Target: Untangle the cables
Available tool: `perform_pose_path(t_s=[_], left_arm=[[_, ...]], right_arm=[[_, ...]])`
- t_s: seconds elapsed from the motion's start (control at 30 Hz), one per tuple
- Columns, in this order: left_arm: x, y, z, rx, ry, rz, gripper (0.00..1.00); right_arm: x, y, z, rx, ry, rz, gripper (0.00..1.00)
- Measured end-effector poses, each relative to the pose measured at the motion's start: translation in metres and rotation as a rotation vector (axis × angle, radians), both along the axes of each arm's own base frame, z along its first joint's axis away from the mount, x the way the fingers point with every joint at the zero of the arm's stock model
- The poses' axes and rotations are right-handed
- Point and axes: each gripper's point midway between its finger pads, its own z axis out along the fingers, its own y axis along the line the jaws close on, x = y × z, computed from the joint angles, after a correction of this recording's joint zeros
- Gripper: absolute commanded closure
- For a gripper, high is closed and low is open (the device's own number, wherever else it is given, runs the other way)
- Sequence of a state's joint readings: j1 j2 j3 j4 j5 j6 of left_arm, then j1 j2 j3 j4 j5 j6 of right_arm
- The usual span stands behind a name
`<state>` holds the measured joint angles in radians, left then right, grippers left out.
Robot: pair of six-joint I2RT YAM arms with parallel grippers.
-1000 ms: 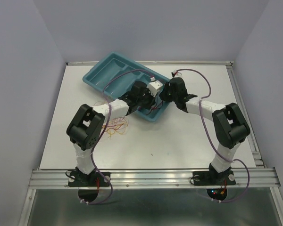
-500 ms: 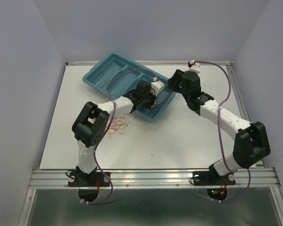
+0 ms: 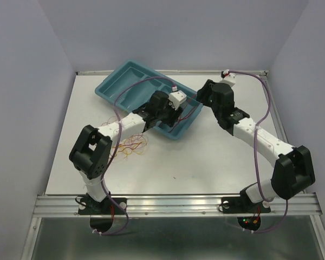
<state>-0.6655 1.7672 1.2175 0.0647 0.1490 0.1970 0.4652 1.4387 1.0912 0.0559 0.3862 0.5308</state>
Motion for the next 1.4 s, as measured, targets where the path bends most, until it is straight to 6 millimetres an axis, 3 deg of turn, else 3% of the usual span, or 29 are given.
perform_pose_path(t_s=[0.2, 0.33, 0.47, 0.53, 0.57, 0.67, 0.83, 1.07, 1.17, 1.27, 1.37, 1.4], left_arm=[[-0.002, 0.008, 0.072, -0.066, -0.15, -0.001, 0.3], [-0.017, 0.035, 0.116, -0.084, -0.243, 0.006, 0.23], [-0.03, 0.097, 0.142, -0.047, -0.323, 0.077, 0.14], [-0.036, 0.13, 0.142, 0.008, -0.346, 0.133, 0.12], [-0.04, 0.147, 0.137, 0.052, -0.355, 0.163, 0.12], [-0.051, 0.167, 0.113, 0.154, -0.328, 0.165, 0.12], [-0.06, 0.182, 0.054, 0.318, -0.193, 0.124, 0.14], [-0.074, 0.191, -0.023, 0.463, -0.004, 0.054, 0.17], [-0.073, 0.19, -0.041, 0.487, 0.042, 0.047, 0.34], [-0.073, 0.19, -0.062, 0.51, 0.092, 0.04, 0.42], [-0.075, 0.191, -0.083, 0.534, 0.152, 0.038, 0.77], [-0.076, 0.192, -0.088, 0.545, 0.163, 0.036, 0.99]], right_arm=[[-0.01, -0.001, -0.003, 0.0, 0.007, 0.02, 0.43], [-0.015, 0.012, -0.007, 0.02, 0.024, 0.1, 0.43], [-0.023, 0.027, -0.014, 0.042, 0.049, 0.187, 0.36], [-0.028, 0.037, -0.018, 0.052, 0.062, 0.235, 0.35], [-0.031, 0.042, -0.02, 0.054, 0.067, 0.257, 0.35], [-0.046, 0.06, -0.03, 0.057, 0.097, 0.328, 0.35], [-0.071, 0.083, -0.039, 0.039, 0.121, 0.42, 0.34], [-0.078, 0.078, -0.019, 0.034, 0.069, 0.419, 0.33], [-0.079, 0.077, -0.014, 0.036, 0.057, 0.42, 0.33], [-0.079, 0.077, -0.013, 0.034, 0.054, 0.42, 0.33], [-0.081, 0.076, -0.015, 0.031, 0.056, 0.421, 0.34], [-0.081, 0.075, -0.014, 0.032, 0.053, 0.421, 0.34]])
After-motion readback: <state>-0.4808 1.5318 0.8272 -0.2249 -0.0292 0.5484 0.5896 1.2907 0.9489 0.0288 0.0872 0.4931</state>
